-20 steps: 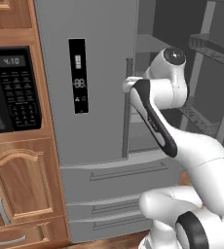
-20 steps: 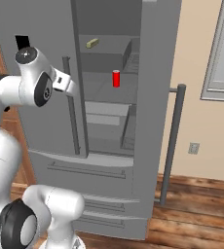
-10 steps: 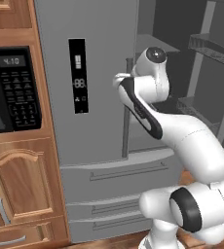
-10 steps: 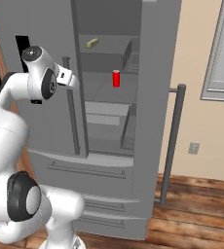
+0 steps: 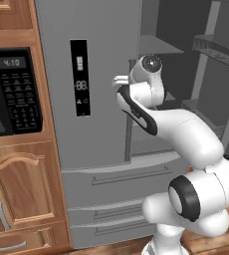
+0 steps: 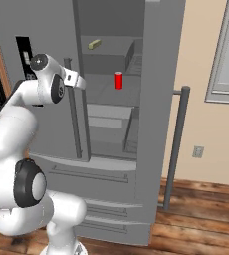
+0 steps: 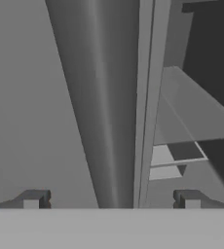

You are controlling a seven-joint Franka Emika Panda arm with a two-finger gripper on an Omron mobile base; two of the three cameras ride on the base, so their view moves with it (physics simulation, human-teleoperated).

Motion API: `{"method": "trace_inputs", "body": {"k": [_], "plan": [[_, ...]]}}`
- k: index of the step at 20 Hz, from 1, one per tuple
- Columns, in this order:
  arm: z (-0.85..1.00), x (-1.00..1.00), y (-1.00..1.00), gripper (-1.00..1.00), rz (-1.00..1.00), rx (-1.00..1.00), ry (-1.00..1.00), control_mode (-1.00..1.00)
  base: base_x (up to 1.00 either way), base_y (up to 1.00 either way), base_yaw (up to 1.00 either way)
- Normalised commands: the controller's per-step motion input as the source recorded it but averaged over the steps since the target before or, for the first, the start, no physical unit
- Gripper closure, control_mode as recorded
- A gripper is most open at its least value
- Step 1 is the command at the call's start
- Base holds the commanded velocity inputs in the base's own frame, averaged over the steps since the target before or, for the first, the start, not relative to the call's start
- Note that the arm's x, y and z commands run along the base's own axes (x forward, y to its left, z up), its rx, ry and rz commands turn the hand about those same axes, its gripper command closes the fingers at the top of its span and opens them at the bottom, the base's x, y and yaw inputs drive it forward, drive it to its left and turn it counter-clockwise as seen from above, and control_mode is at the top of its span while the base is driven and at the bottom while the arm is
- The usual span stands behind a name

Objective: Retrieve the butter from the fridge and place it on a plate on the dining table. Then retrieve the butter knife by the fridge and place it near the plate.

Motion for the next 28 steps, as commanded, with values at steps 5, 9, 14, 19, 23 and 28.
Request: {"method": "trace_inputs", "body": {"k": [5,9,14,19,23,28], "plan": [[-0.02,0.65,0.0,-1.0,0.01,-0.01,0.01,-1.0,0.0,0.0,0.0],[-0.1,0.51,0.0,-1.0,0.0,-0.05,0.07,-1.0,0.0,0.0,0.0],[0.0,0.21,0.0,-1.0,0.0,0.0,0.0,-1.0,0.0,0.0,0.0],[0.0,0.0,0.0,1.0,0.0,0.0,0.0,-1.0,0.0,0.0,0.0],[0.0,-0.01,0.0,1.0,0.0,0.0,0.0,-1.0,0.0,0.0,0.0],[-0.01,-0.36,0.07,1.0,0.0,0.0,0.0,-1.0,0.0,0.0,0.0]]}}
